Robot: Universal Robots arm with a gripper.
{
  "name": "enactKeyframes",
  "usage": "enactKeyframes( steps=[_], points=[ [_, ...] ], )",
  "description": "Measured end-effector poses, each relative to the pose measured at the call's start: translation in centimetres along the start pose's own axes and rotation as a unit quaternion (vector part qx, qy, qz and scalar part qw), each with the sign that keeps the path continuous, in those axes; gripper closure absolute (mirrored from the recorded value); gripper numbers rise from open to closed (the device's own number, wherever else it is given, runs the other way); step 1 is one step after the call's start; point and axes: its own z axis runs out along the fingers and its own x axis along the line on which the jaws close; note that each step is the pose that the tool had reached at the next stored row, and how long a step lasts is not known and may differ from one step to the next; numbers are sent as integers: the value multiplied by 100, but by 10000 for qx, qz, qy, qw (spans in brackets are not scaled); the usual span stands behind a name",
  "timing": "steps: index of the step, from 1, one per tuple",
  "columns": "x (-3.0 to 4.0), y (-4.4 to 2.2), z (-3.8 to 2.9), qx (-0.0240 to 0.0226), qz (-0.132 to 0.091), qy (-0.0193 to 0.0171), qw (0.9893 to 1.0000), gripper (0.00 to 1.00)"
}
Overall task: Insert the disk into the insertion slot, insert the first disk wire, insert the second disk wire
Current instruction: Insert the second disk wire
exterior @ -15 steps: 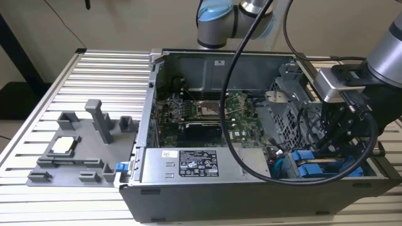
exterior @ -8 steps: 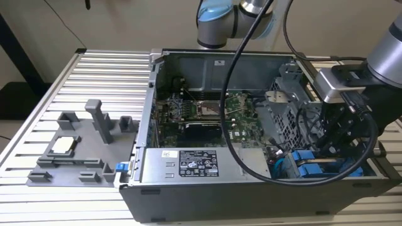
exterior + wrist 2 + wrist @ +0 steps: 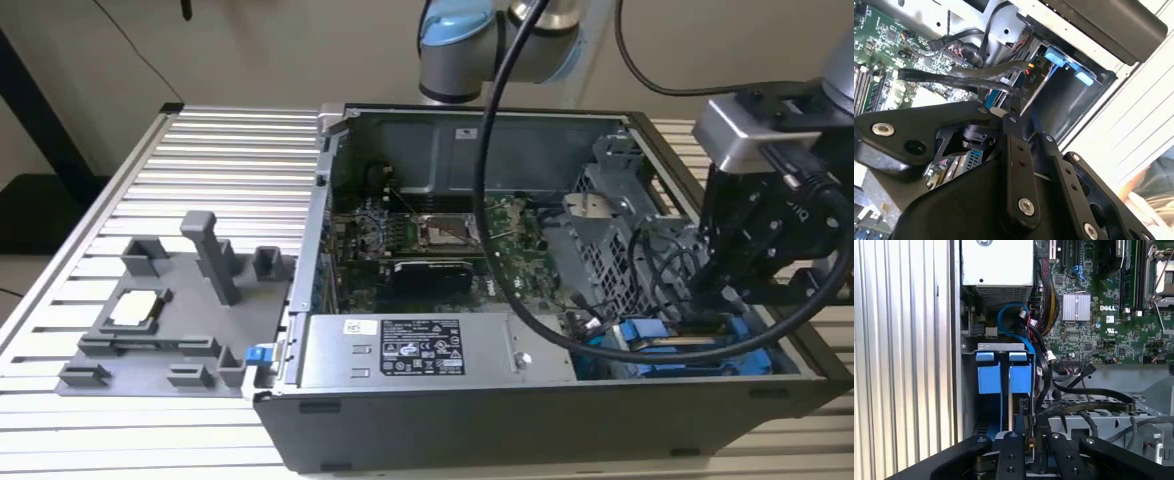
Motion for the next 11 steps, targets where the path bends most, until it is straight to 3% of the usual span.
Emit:
enactKeyframes(
  steps=[4,11],
  points=[
    [-6,-2,-150,0,0,0,10000,76],
    [-7,-2,-160,0,0,0,10000,76]
  ],
)
